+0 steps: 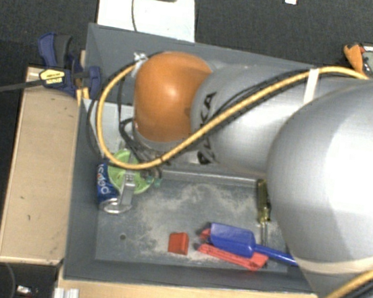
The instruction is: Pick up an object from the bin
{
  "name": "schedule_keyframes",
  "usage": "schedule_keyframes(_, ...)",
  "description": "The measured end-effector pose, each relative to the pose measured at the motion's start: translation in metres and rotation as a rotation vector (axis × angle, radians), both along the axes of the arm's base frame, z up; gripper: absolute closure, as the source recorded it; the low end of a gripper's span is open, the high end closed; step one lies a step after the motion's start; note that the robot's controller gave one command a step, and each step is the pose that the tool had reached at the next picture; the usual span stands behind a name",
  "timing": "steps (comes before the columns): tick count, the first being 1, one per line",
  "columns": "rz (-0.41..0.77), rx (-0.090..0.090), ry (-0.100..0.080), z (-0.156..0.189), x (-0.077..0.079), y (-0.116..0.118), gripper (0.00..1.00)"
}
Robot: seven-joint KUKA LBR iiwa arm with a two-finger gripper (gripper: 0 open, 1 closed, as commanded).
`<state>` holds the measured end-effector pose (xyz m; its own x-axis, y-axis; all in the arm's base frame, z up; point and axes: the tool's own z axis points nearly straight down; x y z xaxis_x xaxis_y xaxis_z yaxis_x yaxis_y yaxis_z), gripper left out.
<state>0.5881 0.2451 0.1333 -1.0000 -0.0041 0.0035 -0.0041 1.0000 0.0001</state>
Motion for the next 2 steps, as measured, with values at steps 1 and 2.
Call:
schedule_keyframes(1,-0.006,0.001,-0.005,0.004,0.002,-0.001,0.0)
schedule_keyframes(2,0.42,-0.002,-0.029,-0.05,0.008,0.0,0.0)
